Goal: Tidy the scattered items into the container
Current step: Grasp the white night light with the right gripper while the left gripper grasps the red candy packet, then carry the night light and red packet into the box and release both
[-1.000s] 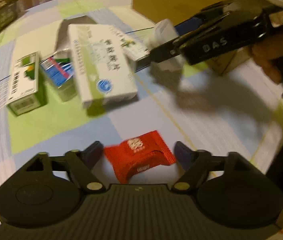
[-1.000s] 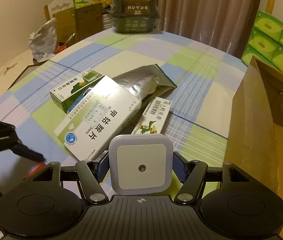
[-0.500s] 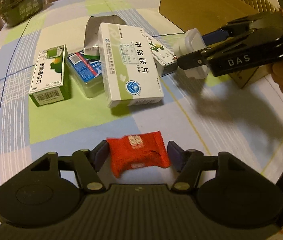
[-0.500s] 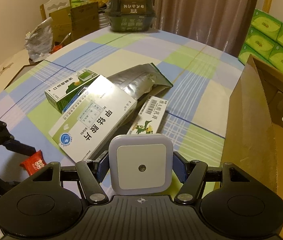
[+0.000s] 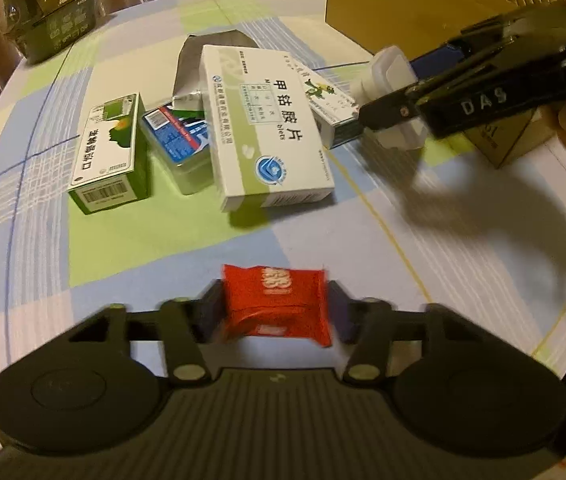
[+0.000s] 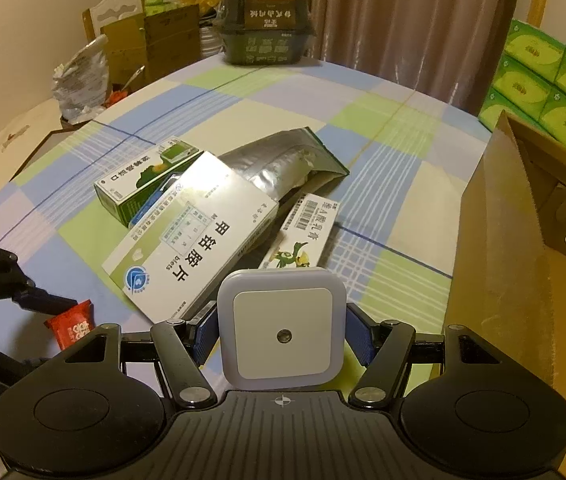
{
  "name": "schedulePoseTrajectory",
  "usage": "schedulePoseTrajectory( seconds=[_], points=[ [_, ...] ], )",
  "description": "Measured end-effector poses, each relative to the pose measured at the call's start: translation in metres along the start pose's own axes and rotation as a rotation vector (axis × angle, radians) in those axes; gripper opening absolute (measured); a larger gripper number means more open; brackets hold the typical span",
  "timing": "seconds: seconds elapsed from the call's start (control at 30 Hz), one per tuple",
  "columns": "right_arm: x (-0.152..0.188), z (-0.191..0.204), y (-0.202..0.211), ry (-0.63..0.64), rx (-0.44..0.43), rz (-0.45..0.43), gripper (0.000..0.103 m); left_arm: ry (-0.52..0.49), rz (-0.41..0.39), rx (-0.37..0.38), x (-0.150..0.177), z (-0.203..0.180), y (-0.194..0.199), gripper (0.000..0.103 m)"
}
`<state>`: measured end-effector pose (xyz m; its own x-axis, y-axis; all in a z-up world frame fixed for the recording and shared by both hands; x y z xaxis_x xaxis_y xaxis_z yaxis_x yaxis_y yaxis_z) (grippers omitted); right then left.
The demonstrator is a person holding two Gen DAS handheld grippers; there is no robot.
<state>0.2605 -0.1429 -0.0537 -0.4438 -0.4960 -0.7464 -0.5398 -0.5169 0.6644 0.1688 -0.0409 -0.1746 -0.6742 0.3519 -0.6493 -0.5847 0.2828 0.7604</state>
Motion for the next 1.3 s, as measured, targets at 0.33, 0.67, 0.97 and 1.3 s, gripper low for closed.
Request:
schedulePoseTrajectory(
  seconds=[0.33, 0.67, 0.97, 1.3],
  points=[
    [0.001, 0.001, -0.001, 0.002, -0.003, 0.003, 0.062, -0.008, 0.02, 0.007, 0.001, 0.003, -0.002, 0.049],
    [-0.006, 0.002, 0.005, -0.013, -0.004, -0.028, 0.062, -0.051, -0.006, 0.037, -0.008, -0.003, 0.008, 0.038],
    [-0.022, -0.004, 0.02, -0.047, 0.007, -0.088, 0.062, -0.033, -0.072, 0.029, -0.036, 0.001, 0.021, 0.038],
    [-0.062, -0.037, 0.076, -0.126, 0.08, -0.239, 0.062, -0.021, -0.166, 0.035, -0.082, -0.014, 0.025, 0.038]
  ],
)
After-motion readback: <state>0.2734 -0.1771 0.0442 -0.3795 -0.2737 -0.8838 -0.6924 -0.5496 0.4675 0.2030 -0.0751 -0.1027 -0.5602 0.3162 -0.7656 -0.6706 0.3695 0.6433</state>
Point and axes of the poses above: each gripper's, at about its wrist camera, not at the fingertips, and y roughly against the way its jaws point, z to its left, x to its underside, the point moved 10 cm from there along -y, roughly the way its jaws point, and after that the axes turned 9 degrees about -z, right-handed, at the moved point
